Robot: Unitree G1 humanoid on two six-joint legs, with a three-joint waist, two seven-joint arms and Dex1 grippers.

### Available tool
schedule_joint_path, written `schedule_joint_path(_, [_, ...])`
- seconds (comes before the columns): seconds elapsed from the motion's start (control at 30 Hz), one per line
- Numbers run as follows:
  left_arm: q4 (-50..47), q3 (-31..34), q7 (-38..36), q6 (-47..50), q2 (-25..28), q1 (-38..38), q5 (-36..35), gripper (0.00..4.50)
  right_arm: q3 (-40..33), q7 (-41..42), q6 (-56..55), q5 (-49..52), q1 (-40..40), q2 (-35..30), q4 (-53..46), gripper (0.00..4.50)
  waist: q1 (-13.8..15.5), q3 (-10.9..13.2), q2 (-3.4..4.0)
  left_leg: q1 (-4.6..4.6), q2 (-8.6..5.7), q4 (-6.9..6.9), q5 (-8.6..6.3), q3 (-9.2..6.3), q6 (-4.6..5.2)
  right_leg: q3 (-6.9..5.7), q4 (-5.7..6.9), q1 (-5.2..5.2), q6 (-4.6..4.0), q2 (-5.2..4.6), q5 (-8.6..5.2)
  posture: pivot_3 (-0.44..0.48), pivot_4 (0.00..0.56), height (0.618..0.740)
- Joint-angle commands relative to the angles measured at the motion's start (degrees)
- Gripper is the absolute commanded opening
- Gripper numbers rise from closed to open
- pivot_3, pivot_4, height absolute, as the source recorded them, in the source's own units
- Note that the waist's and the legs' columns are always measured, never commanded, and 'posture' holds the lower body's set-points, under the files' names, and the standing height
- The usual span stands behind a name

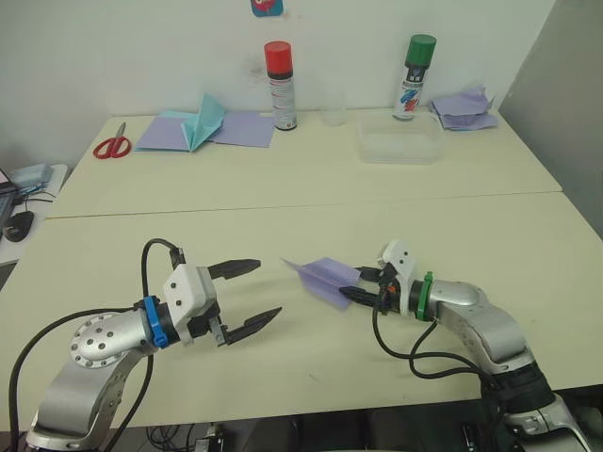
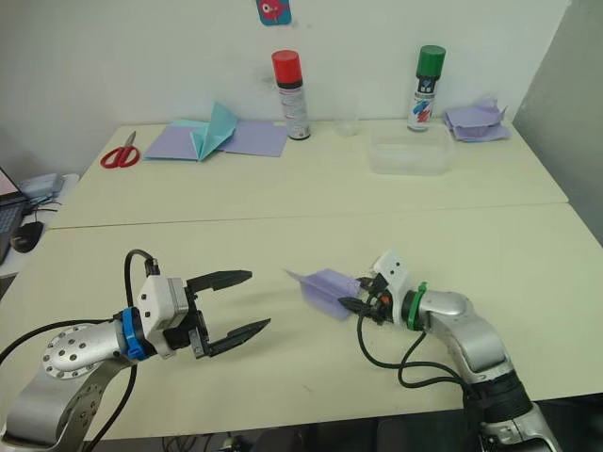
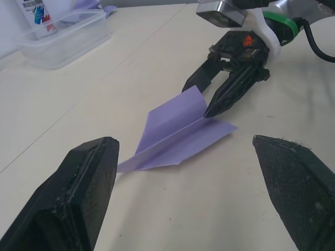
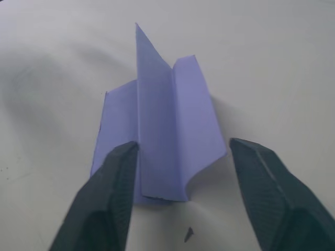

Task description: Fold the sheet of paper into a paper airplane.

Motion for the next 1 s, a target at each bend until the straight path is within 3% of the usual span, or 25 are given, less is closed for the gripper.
schedule_joint_path(0.03, [-0.51,0.52,-0.15,-1.06,-0.34,0.5,-0.04,4.5,-1.08,0.68,-3.84,-0.57,-0.44,-1.18,-2.04,4.25,0.0,0.0,0.0,0.0,0.0,0.0,0.0,0.0,0.0,0.0,0.0,0.0,0.0,0.0,0.0,0.0,0.15,0.74])
schedule_joint_path(0.07, [-0.59,0.5,-0.13,-1.02,-0.39,0.57,-0.05,4.5,-1.43,0.79,-4.14,-0.25,-0.89,-1.38,-2.46,4.44,0.01,0.0,0.0,0.0,0.0,0.0,0.0,0.0,0.0,0.0,0.0,0.0,0.0,0.0,0.0,0.0,0.15,0.74])
schedule_joint_path(0.5, [-1.82,1.32,0.37,-1.29,-0.59,2.07,-0.14,4.5,1.29,8.37,-16.76,-0.12,-0.66,-3.74,-9.61,4.44,0.04,0.0,0.0,0.0,0.01,0.0,0.01,0.01,-0.01,-0.01,-0.04,0.03,0.0,0.0,0.0,0.0,0.15,0.74])
schedule_joint_path(0.6, [-1.95,1.28,0.42,-1.23,-0.53,2.16,-0.16,4.5,3.99,7.87,-18.16,-2.35,0.07,-2.85,-7.98,3.83,0.04,0.0,-0.01,0.01,0.03,0.0,0.01,0.0,-0.01,-0.02,-0.03,0.05,0.0,0.0,0.0,0.0,0.15,0.74])
schedule_joint_path(0.67, [-2.05,1.23,0.38,-1.12,-0.45,2.19,-0.22,4.5,6.4,6.4,-18.37,-5.3,-0.23,-2.24,-6.59,3.17,0.02,0.0,-0.01,0.02,0.03,0.01,0.01,0.01,-0.01,-0.02,-0.02,0.04,0.0,0.0,0.0,0.0,0.15,0.74])
schedule_joint_path(1.0, [-1.94,0.37,0.12,-1.24,-0.44,1.85,0.37,4.5,11.78,0.41,-21.84,-16.66,-2.7,0.97,1.91,3.17,0.03,0.0,-0.01,0.02,0.01,0.03,0.03,0.01,-0.05,-0.01,0.0,0.03,0.0,0.02,0.0,0.0,0.15,0.74])
